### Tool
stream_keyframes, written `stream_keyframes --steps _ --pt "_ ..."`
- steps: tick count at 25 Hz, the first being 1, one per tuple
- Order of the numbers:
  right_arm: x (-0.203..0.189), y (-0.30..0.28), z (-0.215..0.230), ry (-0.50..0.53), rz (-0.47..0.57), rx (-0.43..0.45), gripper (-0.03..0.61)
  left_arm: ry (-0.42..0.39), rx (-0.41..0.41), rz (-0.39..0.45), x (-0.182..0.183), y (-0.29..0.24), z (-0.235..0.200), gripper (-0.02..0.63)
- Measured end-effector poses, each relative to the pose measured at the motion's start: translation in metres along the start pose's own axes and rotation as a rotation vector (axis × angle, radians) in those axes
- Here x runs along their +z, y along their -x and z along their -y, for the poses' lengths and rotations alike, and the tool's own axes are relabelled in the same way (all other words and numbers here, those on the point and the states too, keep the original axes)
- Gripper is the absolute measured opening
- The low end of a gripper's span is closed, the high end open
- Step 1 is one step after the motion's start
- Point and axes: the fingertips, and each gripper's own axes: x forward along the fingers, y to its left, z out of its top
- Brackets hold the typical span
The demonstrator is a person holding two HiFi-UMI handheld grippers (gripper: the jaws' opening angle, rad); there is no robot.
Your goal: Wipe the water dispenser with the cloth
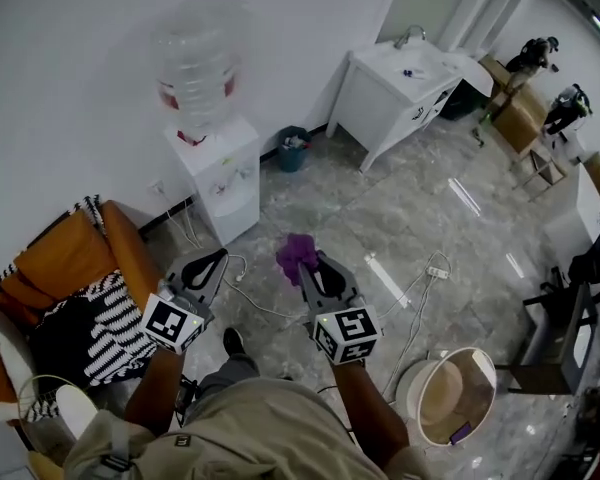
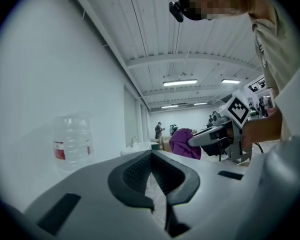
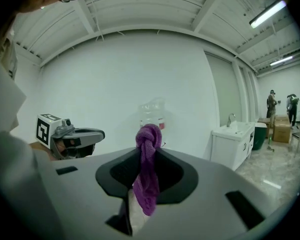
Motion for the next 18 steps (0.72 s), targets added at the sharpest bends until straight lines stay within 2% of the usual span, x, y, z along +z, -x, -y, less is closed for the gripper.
stream_keyframes --steps 6,10,14,18 --pt "0.013 -0.045 0.005 -0.019 0.015 -0.074 0.084 -0.008 -0.072 0.01 -0.005 -0.032 -0.053 0.015" --pt "0.02 -0.073 0.005 -0.011 0.012 -0.116 0.084 -0.009 -0.091 0.027 -0.005 -0.043 -0.09 0.015" --pt "0.03 -0.096 -0.002 -0.002 0.012 -0.139 0.084 -0.015 -0.084 0.036 -0.006 -0.045 -0.128 0.015" --pt "0.032 -0.12 -0.006 0.016 -0.012 -0.132 0.084 -0.004 -0.044 0.049 -0.01 -0.045 -0.165 0.015"
